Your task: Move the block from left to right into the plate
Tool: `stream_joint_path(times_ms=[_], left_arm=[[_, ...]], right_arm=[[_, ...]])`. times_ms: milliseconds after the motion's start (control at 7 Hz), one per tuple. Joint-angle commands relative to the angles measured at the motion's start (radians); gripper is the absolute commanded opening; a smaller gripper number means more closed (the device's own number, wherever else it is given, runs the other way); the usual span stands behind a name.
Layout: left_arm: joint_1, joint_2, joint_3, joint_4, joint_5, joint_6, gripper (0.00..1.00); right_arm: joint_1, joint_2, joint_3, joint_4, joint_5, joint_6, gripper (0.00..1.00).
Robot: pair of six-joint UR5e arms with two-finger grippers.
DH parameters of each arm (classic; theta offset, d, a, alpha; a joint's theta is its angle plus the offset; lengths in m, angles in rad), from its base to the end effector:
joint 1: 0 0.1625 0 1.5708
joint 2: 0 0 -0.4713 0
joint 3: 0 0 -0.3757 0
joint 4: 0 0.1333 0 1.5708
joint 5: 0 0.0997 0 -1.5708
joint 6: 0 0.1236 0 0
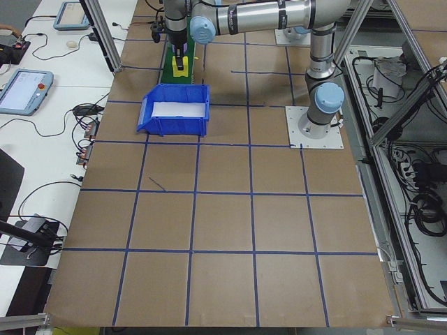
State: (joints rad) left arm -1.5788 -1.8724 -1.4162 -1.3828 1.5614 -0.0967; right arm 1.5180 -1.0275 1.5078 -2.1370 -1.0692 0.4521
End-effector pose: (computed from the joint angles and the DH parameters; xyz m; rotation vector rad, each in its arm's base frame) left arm -0.1394 -0.6152 0.4381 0.1384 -3.1264 0.0633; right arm 0.1563 -0.6947 0.2929 0.6297 2.5571 0.0229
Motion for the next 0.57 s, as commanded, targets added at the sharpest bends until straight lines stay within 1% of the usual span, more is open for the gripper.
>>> stream_joint_path(times_ms=[0,143,286,429], left_arm=[[-0.033,-0.016,-0.003,0.028,-0.012,-0.046,0.34],[-0.067,-0.040,-0.015,0.059,-0.009,-0.050,0.34],[-0.104,-0.089,-0.012,0.149,-0.007,-0.076,0.34],[-0.113,-0.140,-0.010,0.204,-0.007,-0.099,0.34]], right_arm=[[0.002,0.000,-0.001,-0.004,0.002,0.000,0.99],[0.004,0.001,-0.001,-0.020,0.002,0.002,0.99],[0.007,0.001,-0.001,-0.021,0.002,0.002,0.99],[0.017,0.006,0.000,-0.021,0.000,0.002,0.99]])
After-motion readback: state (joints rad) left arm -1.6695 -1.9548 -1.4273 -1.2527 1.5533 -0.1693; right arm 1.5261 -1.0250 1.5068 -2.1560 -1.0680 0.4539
